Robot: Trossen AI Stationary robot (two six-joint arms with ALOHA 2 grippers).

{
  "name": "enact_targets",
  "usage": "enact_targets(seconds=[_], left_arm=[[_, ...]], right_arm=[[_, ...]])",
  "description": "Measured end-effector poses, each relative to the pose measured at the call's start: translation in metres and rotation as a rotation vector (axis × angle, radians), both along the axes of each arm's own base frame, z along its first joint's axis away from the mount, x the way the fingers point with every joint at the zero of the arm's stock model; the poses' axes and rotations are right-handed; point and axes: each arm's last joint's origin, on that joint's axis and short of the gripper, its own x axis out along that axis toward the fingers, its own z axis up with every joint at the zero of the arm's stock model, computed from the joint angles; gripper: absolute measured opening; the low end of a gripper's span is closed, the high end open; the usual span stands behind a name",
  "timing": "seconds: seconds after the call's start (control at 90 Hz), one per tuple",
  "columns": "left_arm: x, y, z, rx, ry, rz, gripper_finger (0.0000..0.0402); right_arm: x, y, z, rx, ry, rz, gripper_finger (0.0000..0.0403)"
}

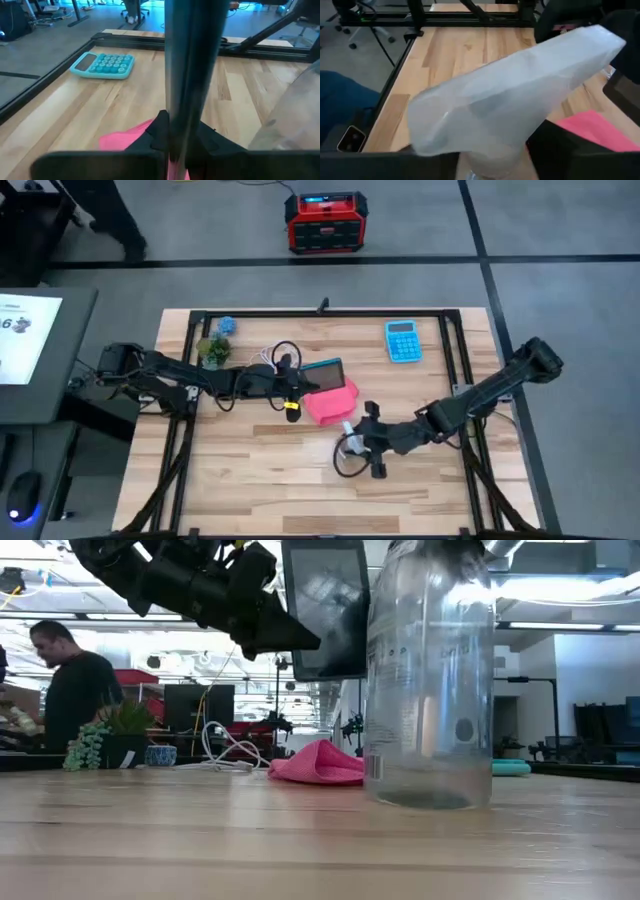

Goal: Apply microfiber cloth
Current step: Spray the front of the cellphone using the spray bottle, then wipe the front of the cellphone with the pink microfiber cloth

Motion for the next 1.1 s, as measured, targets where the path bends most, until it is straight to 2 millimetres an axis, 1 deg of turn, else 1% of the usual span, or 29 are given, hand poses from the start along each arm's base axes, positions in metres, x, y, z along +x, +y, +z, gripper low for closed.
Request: enact_targets(seconds=[0.089, 0.189, 0.411, 0.622, 0.744, 0.867, 1.0, 1.1], left_arm=[[0.0, 0.0, -0.001, 0.0, 0.012, 0.0, 0.0013], [-0.001, 0.0, -0.003, -0.005, 0.03, 0.001, 0.0013], [-0.005, 0.0, -0.013, -0.04, 0.138, 0.015, 0.0013], [-0.006, 0.0, -0.014, -0.041, 0.151, 0.015, 0.0013], [-0.006, 0.0, -0.014, -0.041, 0.151, 0.016, 0.0013], [-0.006, 0.0, -0.015, -0.041, 0.154, 0.015, 0.0013], [-0.006, 0.0, -0.015, -0.041, 0.161, 0.016, 0.0013], [-0.006, 0.0, -0.016, -0.041, 0.168, 0.016, 0.0013]], right_arm=[[-0.001, 0.001, -0.001, 0.0, 0.004, -0.031, 0.0293], [-0.006, 0.0, -0.002, 0.002, 0.025, -0.093, 0.0312], [-0.019, -0.003, -0.002, 0.023, 0.098, -0.153, 0.0305], [-0.039, -0.007, 0.012, 0.049, 0.11, -0.156, 0.0305], [-0.051, -0.015, 0.018, 0.06, 0.124, -0.24, 0.0305], [-0.063, -0.023, 0.018, 0.029, 0.143, -0.355, 0.0306], [-0.066, -0.026, 0.022, 0.044, 0.115, -0.402, 0.0306], [-0.067, -0.023, 0.027, 0.059, 0.069, -0.393, 0.0306]])
